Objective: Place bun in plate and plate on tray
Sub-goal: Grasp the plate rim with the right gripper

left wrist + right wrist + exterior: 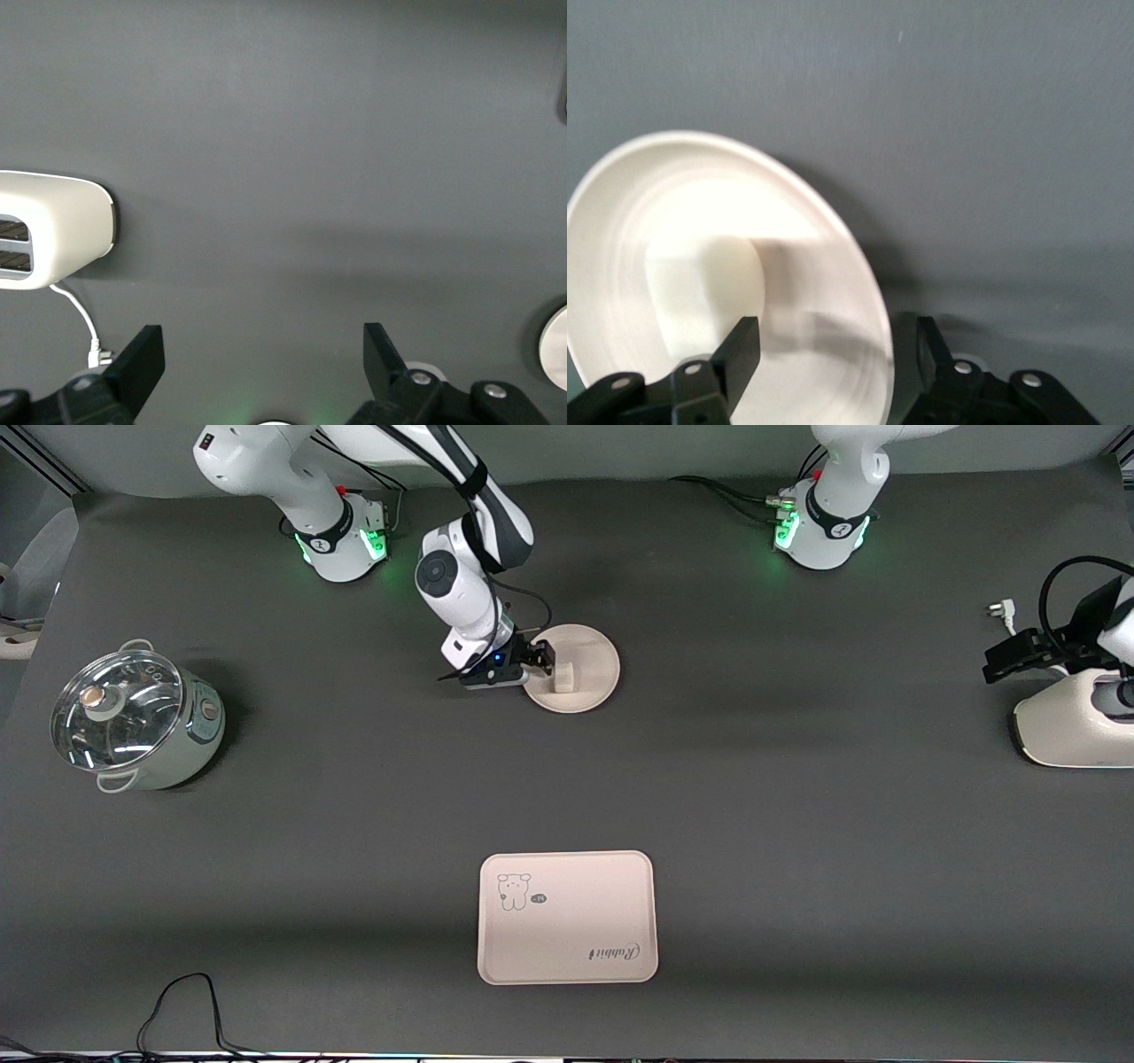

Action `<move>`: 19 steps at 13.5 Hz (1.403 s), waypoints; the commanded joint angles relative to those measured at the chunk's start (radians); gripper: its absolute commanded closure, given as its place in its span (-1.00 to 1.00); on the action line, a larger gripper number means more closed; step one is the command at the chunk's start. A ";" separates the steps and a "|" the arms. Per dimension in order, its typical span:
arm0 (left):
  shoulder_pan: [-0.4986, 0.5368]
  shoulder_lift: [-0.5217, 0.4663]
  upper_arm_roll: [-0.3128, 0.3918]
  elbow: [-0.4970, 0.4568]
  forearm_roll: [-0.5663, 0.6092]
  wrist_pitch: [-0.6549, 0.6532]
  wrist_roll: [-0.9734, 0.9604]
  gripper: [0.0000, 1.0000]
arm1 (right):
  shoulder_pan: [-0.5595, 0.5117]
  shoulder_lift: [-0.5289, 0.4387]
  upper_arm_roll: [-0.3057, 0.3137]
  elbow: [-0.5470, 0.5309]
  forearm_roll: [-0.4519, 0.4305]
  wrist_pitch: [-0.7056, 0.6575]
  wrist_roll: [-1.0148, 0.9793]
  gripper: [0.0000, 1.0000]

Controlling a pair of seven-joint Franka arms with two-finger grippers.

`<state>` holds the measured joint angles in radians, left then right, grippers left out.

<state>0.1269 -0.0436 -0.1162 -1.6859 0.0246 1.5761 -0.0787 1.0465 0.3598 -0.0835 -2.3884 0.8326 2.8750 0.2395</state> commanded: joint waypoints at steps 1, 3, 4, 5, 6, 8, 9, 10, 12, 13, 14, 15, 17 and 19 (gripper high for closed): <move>-0.020 -0.145 0.018 -0.225 -0.008 0.140 0.023 -1.00 | 0.023 0.014 -0.013 -0.005 0.034 0.035 -0.020 -0.06; -0.021 -0.140 0.018 -0.222 -0.009 0.159 0.025 -1.00 | 0.064 0.033 -0.013 -0.008 0.034 0.084 -0.019 0.56; -0.023 -0.137 0.018 -0.222 -0.009 0.165 0.025 -1.00 | 0.070 0.045 -0.013 -0.008 0.034 0.111 -0.019 0.95; -0.021 -0.134 0.018 -0.216 -0.009 0.176 0.027 -1.00 | 0.072 0.050 -0.013 -0.008 0.036 0.125 -0.016 1.00; -0.021 -0.128 0.018 -0.203 -0.009 0.174 0.025 -1.00 | 0.073 0.050 -0.013 -0.006 0.036 0.128 -0.011 1.00; -0.021 -0.107 0.018 -0.167 -0.009 0.159 0.027 -1.00 | 0.079 0.045 -0.015 -0.006 0.037 0.127 -0.005 1.00; -0.020 -0.099 0.018 -0.150 -0.009 0.150 0.024 -1.00 | 0.078 0.039 -0.021 -0.005 0.037 0.127 -0.006 1.00; -0.023 -0.094 0.018 -0.135 -0.009 0.122 0.025 -1.00 | 0.072 0.033 -0.025 -0.005 0.036 0.121 -0.014 1.00; -0.029 -0.075 0.015 -0.092 -0.006 0.091 0.025 -1.00 | 0.066 0.011 -0.059 0.008 0.036 0.092 -0.019 1.00; -0.029 -0.061 0.015 -0.072 -0.006 0.090 0.025 -1.00 | 0.066 -0.008 -0.084 0.027 0.034 0.036 -0.019 1.00; -0.024 -0.047 0.016 -0.067 -0.008 0.088 0.022 -1.00 | 0.067 -0.030 -0.116 0.044 0.031 -0.029 -0.017 1.00; -0.024 -0.042 0.016 -0.063 -0.009 0.084 0.022 -1.00 | 0.067 -0.057 -0.151 0.058 0.017 -0.080 -0.019 1.00; -0.032 -0.041 0.015 -0.048 -0.009 0.067 0.020 -1.00 | 0.067 -0.091 -0.226 0.106 -0.036 -0.199 -0.014 1.00; -0.030 -0.029 0.016 -0.043 -0.009 0.068 0.019 -1.00 | 0.072 -0.107 -0.300 0.188 -0.082 -0.346 -0.003 1.00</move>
<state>0.1101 -0.0929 -0.1133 -1.7666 0.0225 1.6762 -0.0698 1.1020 0.2789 -0.3194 -2.2654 0.7864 2.6414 0.2345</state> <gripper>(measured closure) 0.000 0.934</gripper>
